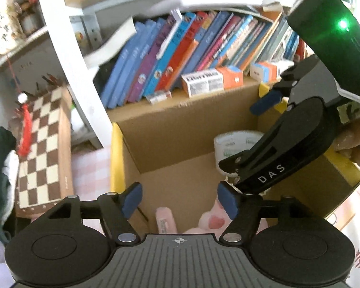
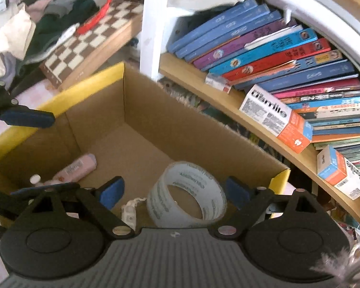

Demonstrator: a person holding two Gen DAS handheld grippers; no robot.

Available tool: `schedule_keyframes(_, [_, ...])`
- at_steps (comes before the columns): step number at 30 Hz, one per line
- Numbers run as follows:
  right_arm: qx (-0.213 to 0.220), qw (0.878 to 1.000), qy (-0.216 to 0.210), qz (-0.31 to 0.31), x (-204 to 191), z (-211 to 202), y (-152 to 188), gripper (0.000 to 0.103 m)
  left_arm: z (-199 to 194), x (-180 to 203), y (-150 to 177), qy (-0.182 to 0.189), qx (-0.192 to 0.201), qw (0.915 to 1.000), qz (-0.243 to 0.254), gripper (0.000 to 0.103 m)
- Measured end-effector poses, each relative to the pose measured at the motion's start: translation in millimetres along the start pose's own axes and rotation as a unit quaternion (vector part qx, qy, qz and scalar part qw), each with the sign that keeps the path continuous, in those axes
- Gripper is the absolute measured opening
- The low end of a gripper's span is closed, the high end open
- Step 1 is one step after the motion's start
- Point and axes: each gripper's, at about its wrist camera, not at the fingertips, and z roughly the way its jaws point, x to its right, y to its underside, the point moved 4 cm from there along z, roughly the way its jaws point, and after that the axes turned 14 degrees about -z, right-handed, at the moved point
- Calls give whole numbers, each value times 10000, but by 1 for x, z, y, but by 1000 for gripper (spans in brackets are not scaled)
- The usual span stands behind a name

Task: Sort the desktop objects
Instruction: 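Lower the knife into the yellow box and open the left tool while the right tool releases the tape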

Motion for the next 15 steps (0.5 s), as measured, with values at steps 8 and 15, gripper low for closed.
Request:
schedule_keyframes(8, [303, 9992, 56, 269, -3, -30, 2, 95, -29, -5, -8, -82, 376, 9993, 33, 84])
schedule_keyframes(15, [555, 9971, 315, 422, -8, -64, 5, 95, -57, -6, -5, -58, 594, 9982, 17, 86])
